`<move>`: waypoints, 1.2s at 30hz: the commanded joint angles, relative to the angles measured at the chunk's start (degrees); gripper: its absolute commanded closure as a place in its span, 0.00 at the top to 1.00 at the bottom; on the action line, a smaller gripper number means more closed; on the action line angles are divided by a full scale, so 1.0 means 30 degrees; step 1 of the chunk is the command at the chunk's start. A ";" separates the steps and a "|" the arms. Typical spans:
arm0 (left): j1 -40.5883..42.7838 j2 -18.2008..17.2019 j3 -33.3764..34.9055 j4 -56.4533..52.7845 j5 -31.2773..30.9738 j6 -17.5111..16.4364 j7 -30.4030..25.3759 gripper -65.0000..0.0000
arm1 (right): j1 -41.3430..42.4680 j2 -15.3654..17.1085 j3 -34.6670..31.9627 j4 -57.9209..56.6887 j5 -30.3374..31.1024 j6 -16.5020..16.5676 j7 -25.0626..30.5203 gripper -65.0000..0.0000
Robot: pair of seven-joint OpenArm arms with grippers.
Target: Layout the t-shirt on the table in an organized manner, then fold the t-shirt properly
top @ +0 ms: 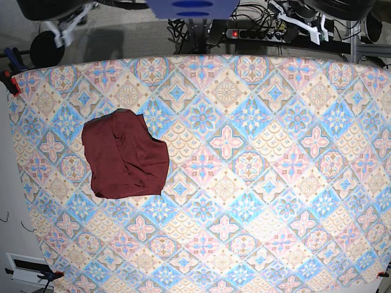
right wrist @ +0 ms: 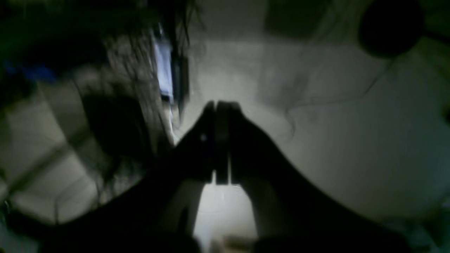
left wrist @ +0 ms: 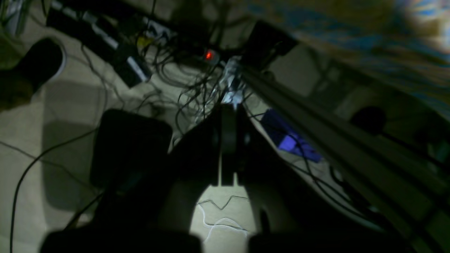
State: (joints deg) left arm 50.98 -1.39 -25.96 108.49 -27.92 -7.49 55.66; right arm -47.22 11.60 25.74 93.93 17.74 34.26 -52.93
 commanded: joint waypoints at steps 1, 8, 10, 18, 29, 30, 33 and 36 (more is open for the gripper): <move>-0.0159 -0.0050 -0.0037 -0.0221 0.0150 -0.0039 -0.0194 0.00 | 0.0195 0.0281 -0.0095 -0.0233 -0.0359 -0.0006 0.0280 0.00; -0.2181 -0.0138 0.0168 -0.6492 0.1850 -0.0069 -0.3769 0.00 | 0.1279 0.0281 -0.1414 -0.4980 -0.2117 -0.0006 0.2214 0.00; -0.2767 -0.0548 0.0578 -0.8250 0.2318 -0.0069 -0.4619 0.00 | 0.1572 0.0369 -0.1912 -0.6299 -0.2352 -0.0006 0.2653 0.00; -0.4730 -0.1457 0.3655 -1.4668 0.3110 -0.0039 -0.9366 0.00 | 0.4385 0.0428 -0.3114 -1.0548 -0.2498 -0.0036 0.3884 0.00; -0.9301 -0.2541 0.7934 -2.5891 0.3432 -0.0039 -1.6428 0.00 | 0.8517 0.0399 -0.3143 -1.8753 -0.5370 -0.0065 0.9159 0.00; -0.9595 -0.2570 0.8461 -2.6624 0.3432 -0.0039 -1.7190 0.00 | 0.8781 0.0399 -0.3143 -1.9544 -0.5429 -0.0065 0.9745 0.00; -1.0620 -0.2658 1.0132 -2.8704 0.3432 -0.0039 -1.9359 0.00 | 0.9924 0.0399 -0.3143 -2.2211 -0.5458 -0.0065 1.1298 0.00; -1.1587 -0.2600 1.1304 -3.0199 0.3432 -0.0039 -2.0296 0.00 | 1.0803 0.0340 -0.3143 -2.4087 -0.5487 -0.0065 1.2529 0.00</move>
State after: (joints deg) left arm 16.21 -9.02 7.99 17.58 -17.74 -7.49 -4.36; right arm -17.30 11.70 16.16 20.25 -0.12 33.34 -18.02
